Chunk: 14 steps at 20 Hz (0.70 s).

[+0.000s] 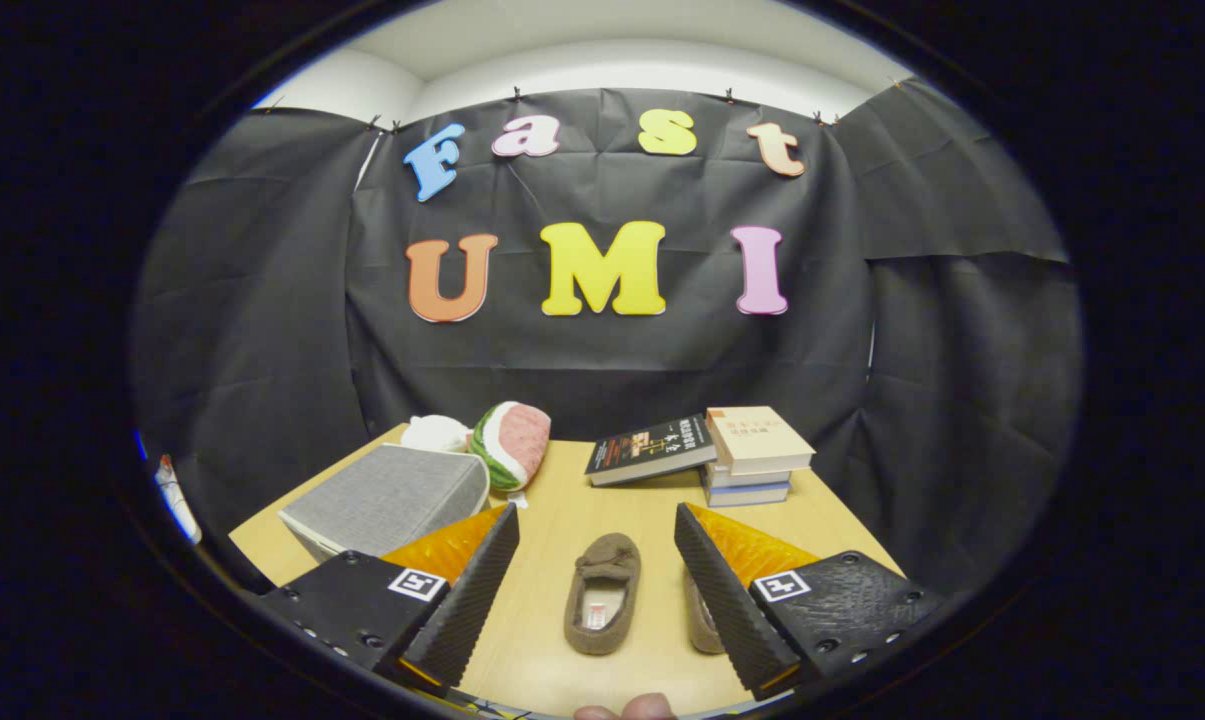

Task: Open the storage box then place both shoes into the box .Put the left shoe in first, then the right shoe, with the right side of both shoes facing outward in a uniform manner.

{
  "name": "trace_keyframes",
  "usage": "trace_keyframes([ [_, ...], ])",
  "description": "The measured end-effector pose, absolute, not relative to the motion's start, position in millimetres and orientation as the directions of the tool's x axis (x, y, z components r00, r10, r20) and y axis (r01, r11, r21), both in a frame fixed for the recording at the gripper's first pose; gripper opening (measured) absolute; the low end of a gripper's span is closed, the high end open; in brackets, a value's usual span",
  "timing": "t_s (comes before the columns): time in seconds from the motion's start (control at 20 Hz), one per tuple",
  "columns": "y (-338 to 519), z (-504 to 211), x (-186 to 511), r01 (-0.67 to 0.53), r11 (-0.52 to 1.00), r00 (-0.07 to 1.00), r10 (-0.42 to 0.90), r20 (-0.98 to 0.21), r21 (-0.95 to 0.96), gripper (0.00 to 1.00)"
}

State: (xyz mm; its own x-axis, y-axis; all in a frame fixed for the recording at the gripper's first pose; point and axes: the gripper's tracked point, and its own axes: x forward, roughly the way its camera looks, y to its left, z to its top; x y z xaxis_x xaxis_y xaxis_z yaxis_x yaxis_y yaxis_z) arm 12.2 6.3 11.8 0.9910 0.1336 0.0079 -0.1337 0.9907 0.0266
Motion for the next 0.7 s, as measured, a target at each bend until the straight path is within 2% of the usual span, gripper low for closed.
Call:
trace_keyframes([
  [0.25,35.1,5.6,37.3,-0.296,0.953,0.953,0.299,-0.050,0.065,0.95],
  [0.45,69.9,-13.1,62.5,-0.424,0.890,0.888,0.445,-0.117,0.167,0.96],
  [0.7,123.0,-49.1,91.0,-0.567,0.757,0.746,0.639,-0.188,0.326,0.96],
])
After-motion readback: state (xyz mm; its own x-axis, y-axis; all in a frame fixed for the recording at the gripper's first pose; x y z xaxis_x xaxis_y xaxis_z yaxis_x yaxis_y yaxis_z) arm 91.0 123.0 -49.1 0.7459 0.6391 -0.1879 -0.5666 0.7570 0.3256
